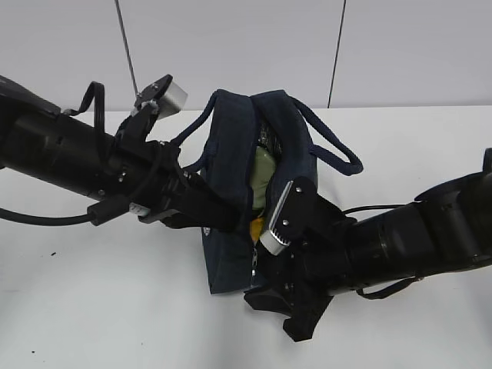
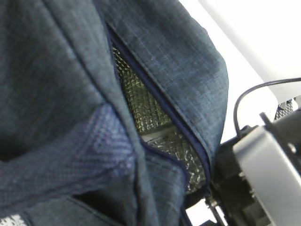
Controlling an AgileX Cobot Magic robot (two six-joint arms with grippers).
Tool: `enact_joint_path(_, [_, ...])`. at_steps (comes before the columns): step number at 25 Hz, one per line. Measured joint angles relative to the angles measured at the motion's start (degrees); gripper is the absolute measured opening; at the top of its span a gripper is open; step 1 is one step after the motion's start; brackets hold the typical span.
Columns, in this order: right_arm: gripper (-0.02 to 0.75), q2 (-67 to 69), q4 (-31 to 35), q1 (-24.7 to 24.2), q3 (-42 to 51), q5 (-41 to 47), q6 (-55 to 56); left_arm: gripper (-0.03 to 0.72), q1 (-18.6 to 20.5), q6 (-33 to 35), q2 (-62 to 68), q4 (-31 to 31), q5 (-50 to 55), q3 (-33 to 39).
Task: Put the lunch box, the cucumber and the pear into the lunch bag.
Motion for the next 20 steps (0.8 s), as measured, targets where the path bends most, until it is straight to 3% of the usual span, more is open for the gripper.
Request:
enact_joint_path(14, [0.372, 1.94, -0.1, 0.0, -2.75, 1.92, 2.36, 0.039, 0.0, -0.04, 0.0, -0.46, 0.47, 0.0])
enact_joint_path(20, [0.247, 1.94, -0.1, 0.0, -2.75, 1.92, 2.7, 0.039, 0.0, -0.04, 0.0, -0.46, 0.47, 0.0])
